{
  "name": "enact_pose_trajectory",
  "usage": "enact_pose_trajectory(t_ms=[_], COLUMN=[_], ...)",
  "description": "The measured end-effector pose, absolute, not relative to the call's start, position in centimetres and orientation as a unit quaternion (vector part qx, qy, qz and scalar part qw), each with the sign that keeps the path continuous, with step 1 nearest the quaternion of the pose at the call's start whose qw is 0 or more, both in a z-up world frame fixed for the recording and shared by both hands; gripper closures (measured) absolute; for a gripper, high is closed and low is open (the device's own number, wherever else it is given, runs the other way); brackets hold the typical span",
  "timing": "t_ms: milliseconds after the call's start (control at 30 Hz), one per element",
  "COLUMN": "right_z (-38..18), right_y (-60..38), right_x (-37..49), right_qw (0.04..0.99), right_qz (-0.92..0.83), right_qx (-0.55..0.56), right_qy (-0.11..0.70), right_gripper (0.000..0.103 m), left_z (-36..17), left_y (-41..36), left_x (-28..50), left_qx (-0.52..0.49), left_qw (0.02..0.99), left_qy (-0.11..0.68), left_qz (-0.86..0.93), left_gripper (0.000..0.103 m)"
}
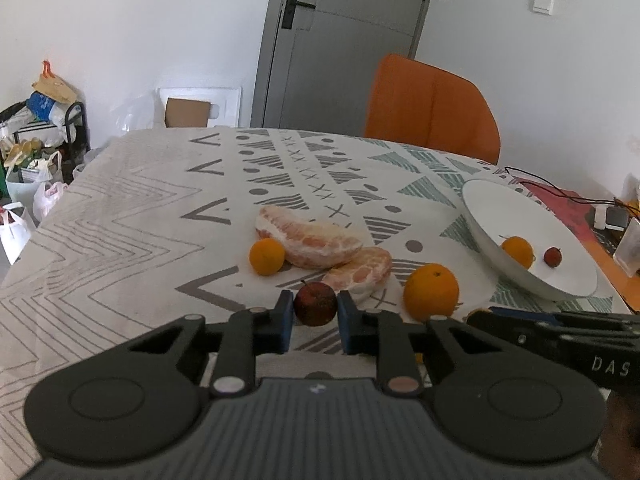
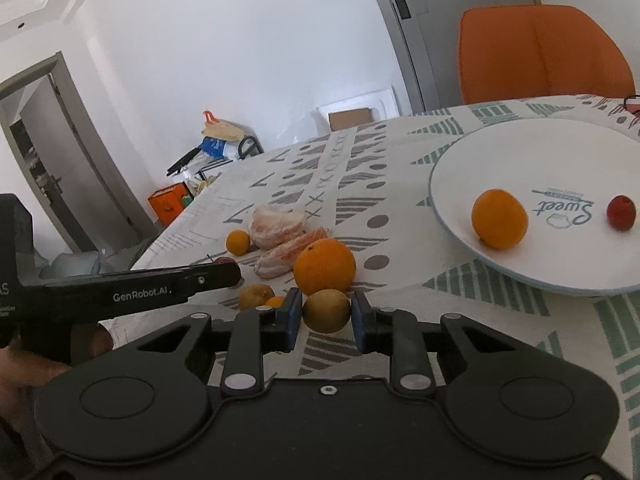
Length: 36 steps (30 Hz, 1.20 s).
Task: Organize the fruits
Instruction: 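Grasp a dark red plum with the left gripper while the right gripper grasps a brown apricot, then carry both fruits over the white plate and open the right gripper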
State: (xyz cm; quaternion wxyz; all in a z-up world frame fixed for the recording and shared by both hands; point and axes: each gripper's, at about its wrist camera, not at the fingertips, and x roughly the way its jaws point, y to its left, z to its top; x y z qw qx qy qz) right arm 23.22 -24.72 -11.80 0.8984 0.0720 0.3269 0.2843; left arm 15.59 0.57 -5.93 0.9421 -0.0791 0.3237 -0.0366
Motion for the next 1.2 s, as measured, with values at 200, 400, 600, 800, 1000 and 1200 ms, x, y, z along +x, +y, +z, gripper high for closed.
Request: enact_pose_trajectory(t_ms=[200,400,600,800,1000,1200], right_z=[-10.8,-9.8,-9.1,-8.9,-9.0,-9.4], right_y=[-25.8,-27.5,-29.5,-31.7,-33.8,-35.8], right_x=[22.7,21.8,21.7,21.7,21.8,22.1], right_qw=[0.908,0.918,0.926,0.931,0.935,0.936], right_qz=[0.271,0.261,0.245,0.23,0.216,0.203], right_qx=[0.076,0.082,0.092,0.104,0.116,0.129], right_qy=[0.31,0.286,0.273,0.263,0.258,0.255], right_gripper=[0.078,0.078,0.078,0.078,0.078,0.078], left_z=[-4.7,-3.9,-3.1,-2.6,-2.2,-2.0], left_y=[-0.1,-1.7,-3.6,-5.5,-7.4,-9.3], left_x=[14.9,14.6,14.5,14.9,15.4,16.0], left_qx=[-0.075,-0.063,-0.053,-0.044,-0.032,-0.023], left_qw=[0.948,0.95,0.953,0.954,0.955,0.954], left_qy=[0.308,0.301,0.292,0.288,0.284,0.281], left_qz=[-0.036,-0.049,-0.064,-0.075,-0.086,-0.097], left_gripper=[0.081,0.081,0.081,0.081,0.081,0.081])
